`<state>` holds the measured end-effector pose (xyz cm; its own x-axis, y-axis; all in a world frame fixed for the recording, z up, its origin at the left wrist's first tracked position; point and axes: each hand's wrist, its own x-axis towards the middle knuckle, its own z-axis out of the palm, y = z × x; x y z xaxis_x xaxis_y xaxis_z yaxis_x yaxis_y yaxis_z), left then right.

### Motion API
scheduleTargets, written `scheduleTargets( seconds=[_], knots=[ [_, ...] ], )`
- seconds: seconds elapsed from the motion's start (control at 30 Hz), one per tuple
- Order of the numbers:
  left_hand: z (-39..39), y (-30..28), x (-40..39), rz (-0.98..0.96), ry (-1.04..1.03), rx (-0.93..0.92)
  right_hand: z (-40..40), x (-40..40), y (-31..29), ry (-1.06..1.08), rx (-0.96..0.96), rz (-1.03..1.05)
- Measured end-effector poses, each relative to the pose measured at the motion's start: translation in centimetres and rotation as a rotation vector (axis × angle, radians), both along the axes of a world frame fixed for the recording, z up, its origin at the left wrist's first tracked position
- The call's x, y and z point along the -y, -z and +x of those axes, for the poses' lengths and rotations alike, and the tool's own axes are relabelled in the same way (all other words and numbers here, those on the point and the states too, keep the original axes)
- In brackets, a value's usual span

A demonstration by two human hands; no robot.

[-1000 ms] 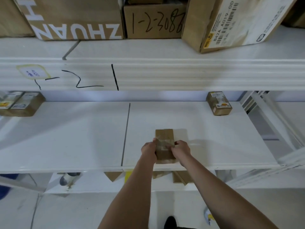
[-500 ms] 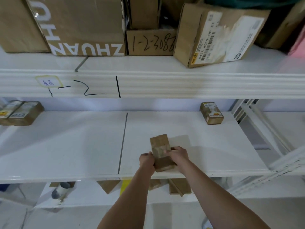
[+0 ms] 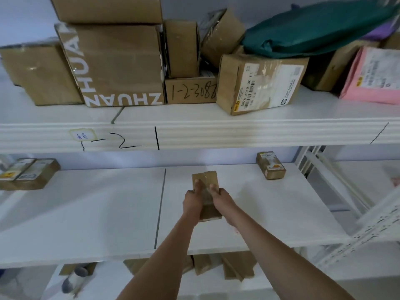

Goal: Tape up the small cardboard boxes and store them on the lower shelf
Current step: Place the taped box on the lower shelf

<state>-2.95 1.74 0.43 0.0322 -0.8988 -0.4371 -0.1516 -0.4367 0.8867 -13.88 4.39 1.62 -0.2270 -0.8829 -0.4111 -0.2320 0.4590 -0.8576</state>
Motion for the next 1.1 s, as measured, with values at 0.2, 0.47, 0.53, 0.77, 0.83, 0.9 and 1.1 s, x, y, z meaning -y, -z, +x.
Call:
scheduleTargets(
  seconds=[0.2,0.47,0.53,0.77,0.83,0.9,1.1],
  knots=[
    [0.3,-2.2,0.8,-0.084,-0.007,0.106,1.0,0.5,-1.8,0.131,-0.1,-0.027],
    [0.7,-3.9,0.6,-0.179,-0.021,0.228,2.7,0.7,-2.8,0.156,-0.036,-0.046],
    [1.1,-3.7,0.3,-0.174,-0.028,0.215,3.1,0.6,-2.8,0.141,-0.055,-0.043],
    [3.2,-4.0,0.1,0.007,0.095,-0.213,3.1,0.4,-3.4,0.125,0.044,0.006],
    [4.1,-3.7,0.1,-0.014,0.169,-0.278,2.7,0.6,-3.3,0.107,0.192,0.033],
    [4.5,-3.4,-0.1,-0.069,0.198,-0.253,2.2,0.7,-3.1,0.077,0.24,-0.002],
    [4.3,-3.3,-0.6,-0.162,0.191,-0.239,2.4,0.3,-3.2,0.094,0.078,-0.055]
  ],
)
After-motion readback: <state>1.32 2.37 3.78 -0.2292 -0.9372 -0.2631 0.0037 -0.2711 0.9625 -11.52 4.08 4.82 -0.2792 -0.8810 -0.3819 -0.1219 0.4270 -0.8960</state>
